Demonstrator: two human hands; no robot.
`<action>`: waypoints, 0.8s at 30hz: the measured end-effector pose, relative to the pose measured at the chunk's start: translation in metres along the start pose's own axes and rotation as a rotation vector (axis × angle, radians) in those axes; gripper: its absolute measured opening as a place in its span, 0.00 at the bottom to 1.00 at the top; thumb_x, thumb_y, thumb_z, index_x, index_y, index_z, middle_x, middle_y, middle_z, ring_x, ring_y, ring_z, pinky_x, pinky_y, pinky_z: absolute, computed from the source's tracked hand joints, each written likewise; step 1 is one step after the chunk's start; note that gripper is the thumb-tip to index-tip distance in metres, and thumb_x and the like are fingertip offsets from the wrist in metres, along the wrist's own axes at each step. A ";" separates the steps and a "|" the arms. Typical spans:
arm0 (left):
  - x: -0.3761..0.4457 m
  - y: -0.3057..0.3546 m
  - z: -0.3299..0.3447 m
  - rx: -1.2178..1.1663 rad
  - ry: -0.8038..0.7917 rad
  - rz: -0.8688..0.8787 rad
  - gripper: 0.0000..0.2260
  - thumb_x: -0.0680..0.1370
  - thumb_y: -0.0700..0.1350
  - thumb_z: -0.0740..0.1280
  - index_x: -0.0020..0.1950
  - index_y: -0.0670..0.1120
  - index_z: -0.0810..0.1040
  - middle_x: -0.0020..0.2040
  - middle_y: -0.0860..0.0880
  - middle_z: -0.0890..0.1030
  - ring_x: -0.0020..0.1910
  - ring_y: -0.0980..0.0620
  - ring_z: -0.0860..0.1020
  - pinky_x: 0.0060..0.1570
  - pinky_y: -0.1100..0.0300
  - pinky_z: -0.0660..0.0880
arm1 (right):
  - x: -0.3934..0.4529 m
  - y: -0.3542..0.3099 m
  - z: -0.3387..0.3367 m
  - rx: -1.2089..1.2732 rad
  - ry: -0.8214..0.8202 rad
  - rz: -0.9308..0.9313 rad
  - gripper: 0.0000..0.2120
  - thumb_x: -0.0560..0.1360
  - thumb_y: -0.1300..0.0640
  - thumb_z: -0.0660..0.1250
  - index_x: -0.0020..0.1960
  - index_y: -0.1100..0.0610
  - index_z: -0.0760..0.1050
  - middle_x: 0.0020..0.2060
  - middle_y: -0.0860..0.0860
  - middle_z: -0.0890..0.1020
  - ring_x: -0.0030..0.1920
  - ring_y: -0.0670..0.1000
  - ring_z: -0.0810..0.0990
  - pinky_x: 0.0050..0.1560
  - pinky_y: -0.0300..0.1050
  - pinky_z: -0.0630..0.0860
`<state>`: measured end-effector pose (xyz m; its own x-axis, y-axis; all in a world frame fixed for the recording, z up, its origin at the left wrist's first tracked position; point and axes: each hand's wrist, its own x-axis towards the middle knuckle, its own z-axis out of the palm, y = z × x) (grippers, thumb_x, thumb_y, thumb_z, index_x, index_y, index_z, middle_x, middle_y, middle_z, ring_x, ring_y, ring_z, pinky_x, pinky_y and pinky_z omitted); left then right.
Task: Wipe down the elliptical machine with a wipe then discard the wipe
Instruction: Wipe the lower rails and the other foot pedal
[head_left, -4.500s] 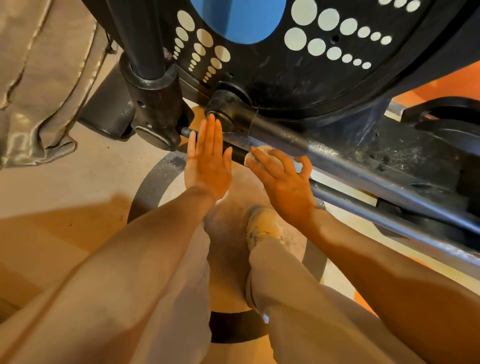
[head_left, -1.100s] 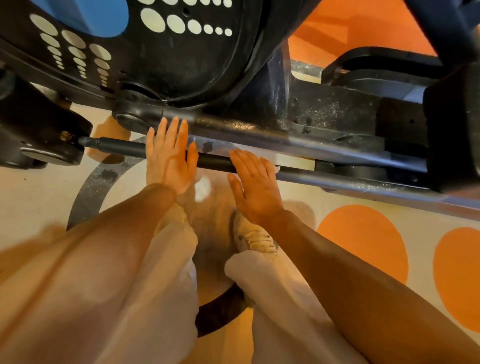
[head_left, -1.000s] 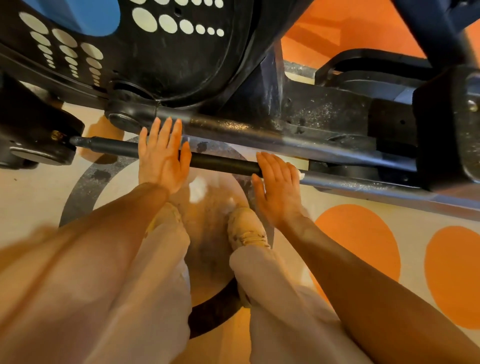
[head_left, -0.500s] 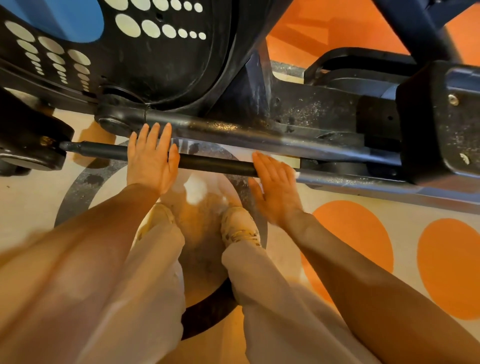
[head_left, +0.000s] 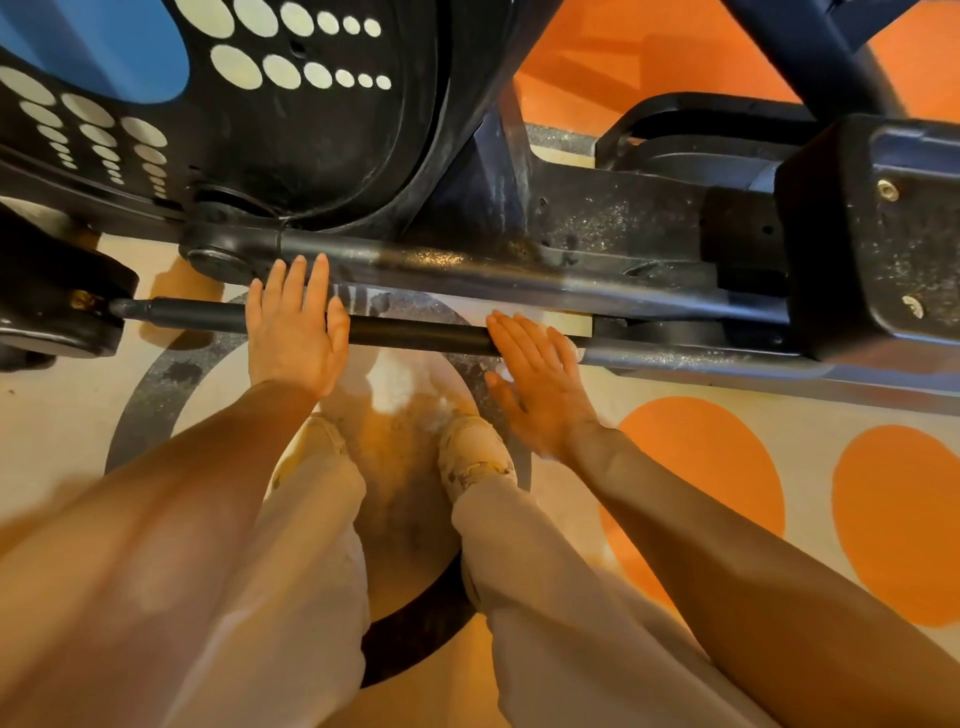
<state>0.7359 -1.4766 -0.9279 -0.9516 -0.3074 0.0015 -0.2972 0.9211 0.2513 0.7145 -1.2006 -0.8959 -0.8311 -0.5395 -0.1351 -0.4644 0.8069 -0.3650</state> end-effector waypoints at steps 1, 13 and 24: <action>0.000 0.000 0.000 -0.002 0.002 -0.003 0.23 0.86 0.49 0.49 0.80 0.44 0.58 0.78 0.42 0.61 0.79 0.41 0.55 0.77 0.44 0.47 | -0.004 0.009 -0.003 -0.023 0.025 0.016 0.29 0.81 0.44 0.48 0.79 0.52 0.52 0.78 0.50 0.57 0.78 0.52 0.51 0.75 0.48 0.37; -0.005 0.008 -0.005 -0.046 -0.010 -0.008 0.23 0.86 0.48 0.48 0.80 0.40 0.57 0.79 0.42 0.60 0.79 0.44 0.54 0.78 0.48 0.48 | -0.011 0.010 -0.003 -0.044 0.002 0.163 0.29 0.84 0.46 0.50 0.80 0.53 0.46 0.79 0.49 0.49 0.78 0.51 0.40 0.68 0.42 0.21; -0.008 0.119 -0.006 -0.156 -0.086 0.319 0.23 0.85 0.49 0.53 0.79 0.42 0.60 0.79 0.43 0.60 0.78 0.43 0.57 0.76 0.53 0.45 | -0.021 0.032 -0.007 -0.241 0.120 0.034 0.28 0.78 0.66 0.64 0.76 0.60 0.62 0.77 0.54 0.59 0.76 0.54 0.54 0.75 0.52 0.48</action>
<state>0.7082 -1.3658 -0.8923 -0.9996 0.0171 0.0237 0.0251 0.9180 0.3957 0.7152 -1.1617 -0.8977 -0.8711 -0.4903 -0.0279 -0.4832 0.8658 -0.1300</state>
